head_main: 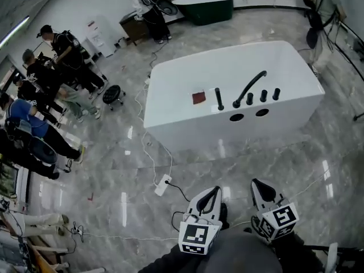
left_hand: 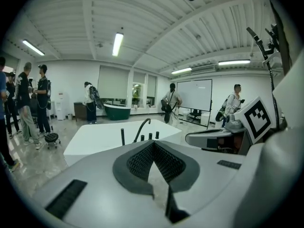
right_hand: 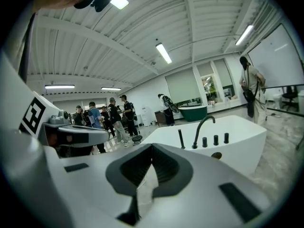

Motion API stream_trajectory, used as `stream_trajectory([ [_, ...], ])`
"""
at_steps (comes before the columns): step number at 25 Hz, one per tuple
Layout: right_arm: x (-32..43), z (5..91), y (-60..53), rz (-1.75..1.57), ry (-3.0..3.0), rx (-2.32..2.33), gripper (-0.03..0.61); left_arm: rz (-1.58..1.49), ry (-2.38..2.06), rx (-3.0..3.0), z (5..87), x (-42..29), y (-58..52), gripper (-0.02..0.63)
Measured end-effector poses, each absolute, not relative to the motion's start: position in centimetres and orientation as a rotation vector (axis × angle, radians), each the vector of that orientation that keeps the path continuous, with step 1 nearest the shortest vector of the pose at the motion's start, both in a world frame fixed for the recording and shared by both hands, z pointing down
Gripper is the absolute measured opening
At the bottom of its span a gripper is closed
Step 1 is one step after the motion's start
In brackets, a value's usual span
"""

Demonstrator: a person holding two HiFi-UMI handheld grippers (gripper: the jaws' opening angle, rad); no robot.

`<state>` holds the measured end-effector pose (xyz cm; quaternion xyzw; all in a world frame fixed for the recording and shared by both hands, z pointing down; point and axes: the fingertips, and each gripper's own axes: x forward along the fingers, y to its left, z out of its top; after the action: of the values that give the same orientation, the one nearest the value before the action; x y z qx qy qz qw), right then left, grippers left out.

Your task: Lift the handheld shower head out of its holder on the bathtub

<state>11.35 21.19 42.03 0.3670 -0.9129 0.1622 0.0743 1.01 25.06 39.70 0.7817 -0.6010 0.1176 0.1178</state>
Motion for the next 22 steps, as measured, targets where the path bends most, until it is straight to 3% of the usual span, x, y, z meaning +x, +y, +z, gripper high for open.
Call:
stream_trajectory([
  [11, 4.1, 39.9, 15.9, 0.46, -2.707, 1.154, 0.003, 0.318, -1.674, 2.344, 38.1, -5.5, 19.2, 0.003],
  [22, 3.4, 41.6, 12.6, 0.501, -2.65, 1.196, 0.003, 0.33, -1.607, 2.331, 39.9, -6.5, 16.3, 0.003],
])
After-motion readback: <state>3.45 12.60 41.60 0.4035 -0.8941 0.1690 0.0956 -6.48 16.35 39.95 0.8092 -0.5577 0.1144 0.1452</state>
